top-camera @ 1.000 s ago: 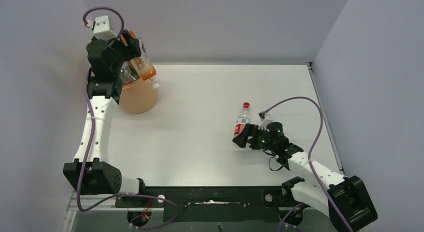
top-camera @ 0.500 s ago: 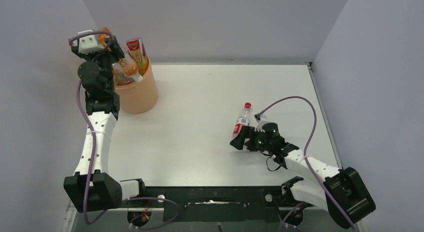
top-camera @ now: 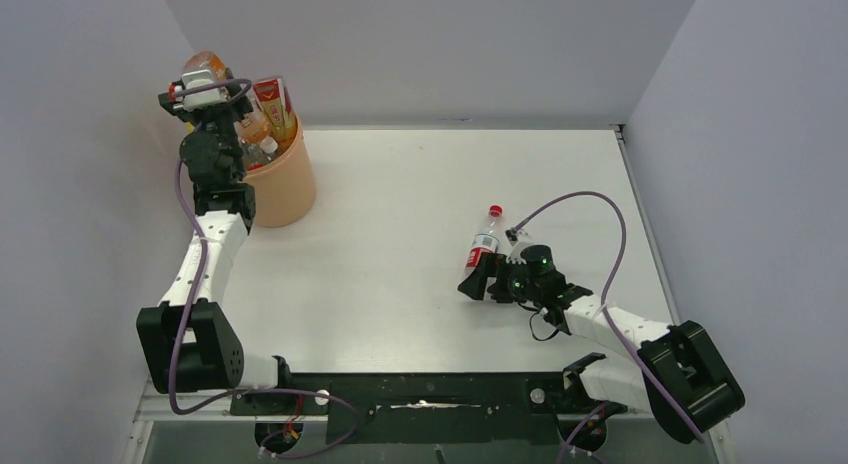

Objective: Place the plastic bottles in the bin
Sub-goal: Place the plastic bottle in the trash bin.

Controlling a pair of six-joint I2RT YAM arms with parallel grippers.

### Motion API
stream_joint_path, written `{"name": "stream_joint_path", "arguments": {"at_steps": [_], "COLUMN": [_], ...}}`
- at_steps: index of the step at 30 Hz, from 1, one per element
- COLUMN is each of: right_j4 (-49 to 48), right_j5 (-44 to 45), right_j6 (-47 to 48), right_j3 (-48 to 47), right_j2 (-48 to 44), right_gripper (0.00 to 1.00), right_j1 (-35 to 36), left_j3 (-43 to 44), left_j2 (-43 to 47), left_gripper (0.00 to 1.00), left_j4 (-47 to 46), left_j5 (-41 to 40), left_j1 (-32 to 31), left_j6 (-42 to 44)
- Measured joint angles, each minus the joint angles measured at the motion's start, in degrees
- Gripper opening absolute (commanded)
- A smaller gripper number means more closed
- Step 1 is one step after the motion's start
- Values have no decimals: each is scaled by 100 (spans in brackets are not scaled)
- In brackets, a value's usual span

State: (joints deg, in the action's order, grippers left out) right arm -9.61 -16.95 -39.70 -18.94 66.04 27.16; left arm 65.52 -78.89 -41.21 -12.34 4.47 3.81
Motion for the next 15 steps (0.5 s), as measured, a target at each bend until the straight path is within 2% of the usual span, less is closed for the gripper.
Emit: {"name": "stream_joint_path", "arguments": {"at_steps": [15], "right_j4": [-219], "right_j5": [-63], "right_j6": [-2], "right_j3": [0], "right_j2": [138], "right_gripper": [98], "right_j1": [0], "left_j3": [-901], "left_j2": [-278], "left_gripper": [55], "left_j4": [-1580], "left_j5": [-662], "left_j1": [-879], "left_j6": [1338]}}
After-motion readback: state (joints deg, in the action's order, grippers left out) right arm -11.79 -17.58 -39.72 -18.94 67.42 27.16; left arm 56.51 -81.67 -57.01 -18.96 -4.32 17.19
